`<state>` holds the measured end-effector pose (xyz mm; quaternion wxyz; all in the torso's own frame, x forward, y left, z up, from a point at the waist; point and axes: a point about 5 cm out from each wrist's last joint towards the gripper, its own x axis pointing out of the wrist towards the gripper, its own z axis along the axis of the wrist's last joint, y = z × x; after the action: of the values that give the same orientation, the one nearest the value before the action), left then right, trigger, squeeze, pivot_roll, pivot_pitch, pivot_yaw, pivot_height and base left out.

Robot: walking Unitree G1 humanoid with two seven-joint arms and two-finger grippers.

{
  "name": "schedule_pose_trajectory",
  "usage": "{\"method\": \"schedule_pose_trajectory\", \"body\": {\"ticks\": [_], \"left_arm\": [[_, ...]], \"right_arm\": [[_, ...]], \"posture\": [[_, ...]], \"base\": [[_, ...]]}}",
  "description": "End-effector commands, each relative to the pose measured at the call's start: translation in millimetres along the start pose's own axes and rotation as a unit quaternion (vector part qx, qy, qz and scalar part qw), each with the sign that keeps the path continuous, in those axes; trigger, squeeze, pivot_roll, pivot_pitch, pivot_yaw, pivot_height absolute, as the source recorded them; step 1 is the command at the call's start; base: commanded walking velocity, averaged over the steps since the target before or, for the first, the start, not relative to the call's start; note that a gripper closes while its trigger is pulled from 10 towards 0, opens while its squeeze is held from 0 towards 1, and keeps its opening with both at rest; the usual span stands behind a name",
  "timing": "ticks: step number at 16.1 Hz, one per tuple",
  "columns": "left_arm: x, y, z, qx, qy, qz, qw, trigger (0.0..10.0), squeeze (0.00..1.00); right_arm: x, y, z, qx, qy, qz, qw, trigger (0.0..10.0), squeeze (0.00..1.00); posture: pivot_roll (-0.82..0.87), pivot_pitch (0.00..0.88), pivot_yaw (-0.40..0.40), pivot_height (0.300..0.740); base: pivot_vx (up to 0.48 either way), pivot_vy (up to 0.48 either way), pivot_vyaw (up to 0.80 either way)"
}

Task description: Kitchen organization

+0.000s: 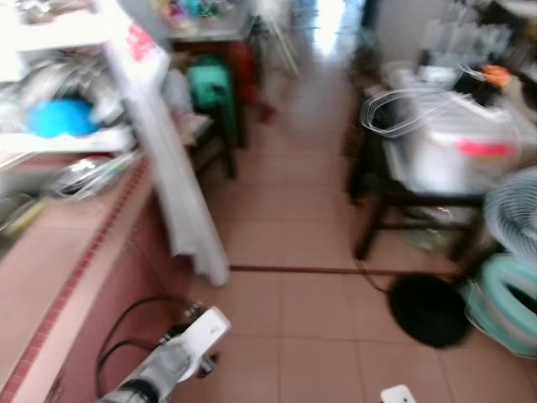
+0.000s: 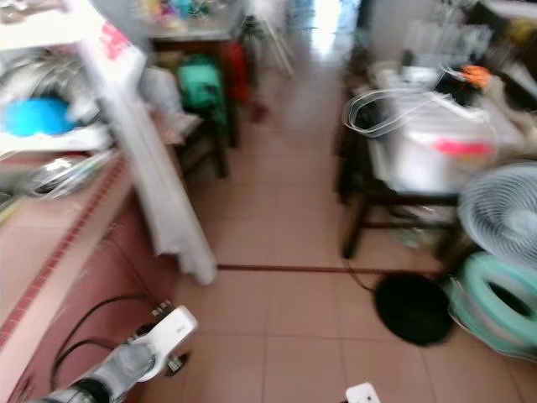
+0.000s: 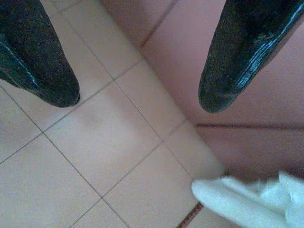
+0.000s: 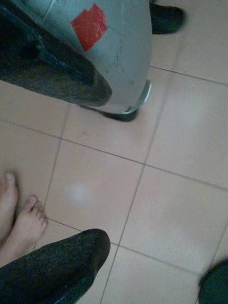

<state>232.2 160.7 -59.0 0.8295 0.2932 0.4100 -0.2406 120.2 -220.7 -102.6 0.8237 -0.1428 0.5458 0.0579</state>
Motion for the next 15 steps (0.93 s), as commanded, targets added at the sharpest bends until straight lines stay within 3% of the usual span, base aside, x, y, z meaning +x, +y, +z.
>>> {"method": "schedule_pose_trajectory", "body": {"ticks": [1, 15], "left_arm": [[2.5, -4.5, 14.1, 0.006, -0.019, -0.005, 1.0, 10.0, 0.0], [2.3, -3.7, 13.9, 0.005, -0.019, -0.003, 1.0, 10.0, 0.0]], "right_arm": [[0.3, 11.0, -4.6, 0.004, 0.008, 0.018, 1.0, 10.0, 0.0], [0.0, 12.5, -6.7, 0.003, 0.01, 0.02, 1.0, 10.0, 0.0]], "posture": [[0.0, 0.011, 0.079, 0.74], [0.0, 0.016, 0.078, 0.74]], "base": [[0.36, 0.0, 0.0], [0.42, 0.0, 0.0]]}}
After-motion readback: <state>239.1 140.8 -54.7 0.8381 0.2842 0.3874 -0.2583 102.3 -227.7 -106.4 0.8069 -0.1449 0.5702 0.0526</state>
